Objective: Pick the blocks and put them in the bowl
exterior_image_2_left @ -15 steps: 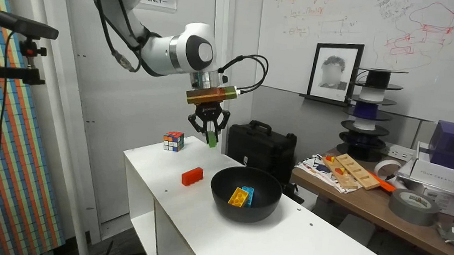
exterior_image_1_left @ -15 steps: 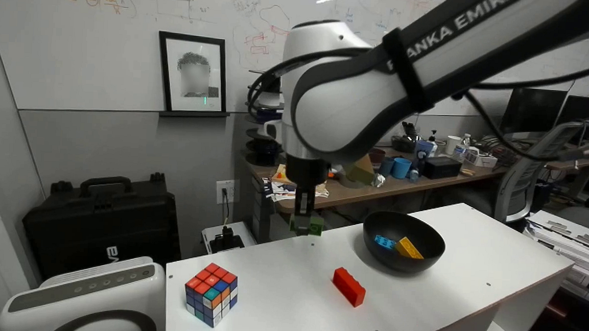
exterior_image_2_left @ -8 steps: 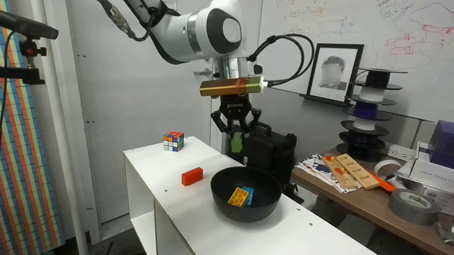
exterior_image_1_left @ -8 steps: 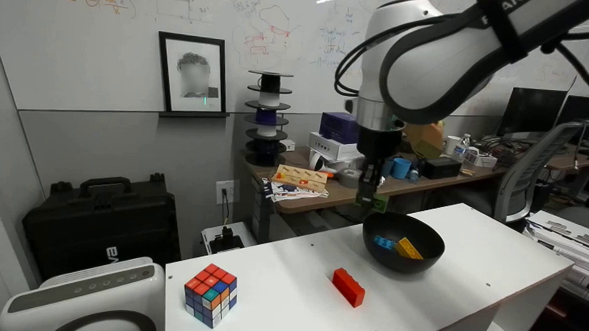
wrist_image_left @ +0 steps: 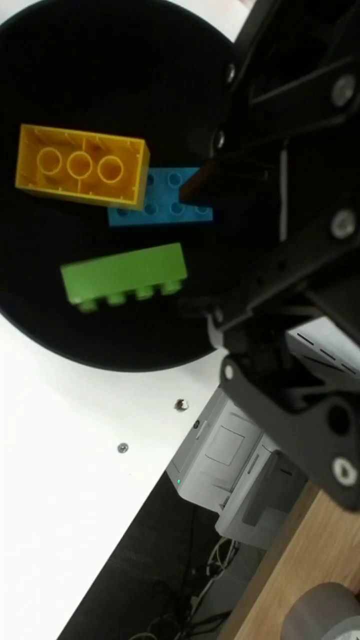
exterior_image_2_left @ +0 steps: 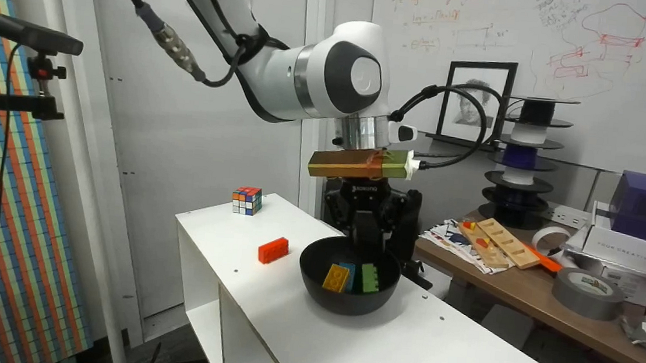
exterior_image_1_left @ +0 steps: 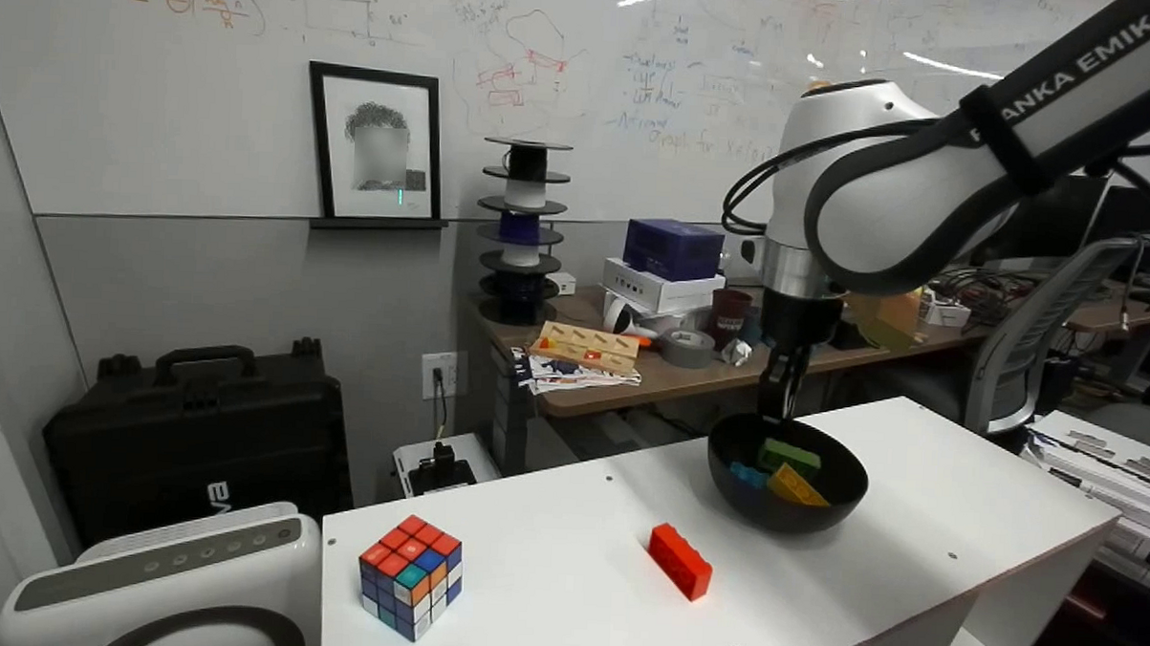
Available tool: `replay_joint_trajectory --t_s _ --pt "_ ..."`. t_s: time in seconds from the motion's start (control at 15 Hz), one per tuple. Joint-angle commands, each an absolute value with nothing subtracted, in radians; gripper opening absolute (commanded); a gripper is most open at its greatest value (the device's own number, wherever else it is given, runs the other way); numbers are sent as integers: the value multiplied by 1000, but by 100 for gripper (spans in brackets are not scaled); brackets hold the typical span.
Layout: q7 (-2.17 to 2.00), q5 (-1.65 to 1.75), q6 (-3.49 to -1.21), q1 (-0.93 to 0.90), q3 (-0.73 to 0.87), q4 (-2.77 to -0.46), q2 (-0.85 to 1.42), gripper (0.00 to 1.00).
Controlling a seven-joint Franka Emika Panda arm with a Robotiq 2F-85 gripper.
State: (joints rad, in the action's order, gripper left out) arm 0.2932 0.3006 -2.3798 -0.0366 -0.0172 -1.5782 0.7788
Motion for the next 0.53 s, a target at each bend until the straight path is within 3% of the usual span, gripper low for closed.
replay_joint_trajectory --t_s 0.0,0.13,0.47 --pt "285 330 -2420 -71 -13 -1603 753 83" --pt "275 336 -2420 -98 -21 -1603 746 98" --pt "199 321 -2435 -196 -64 -1611 741 100"
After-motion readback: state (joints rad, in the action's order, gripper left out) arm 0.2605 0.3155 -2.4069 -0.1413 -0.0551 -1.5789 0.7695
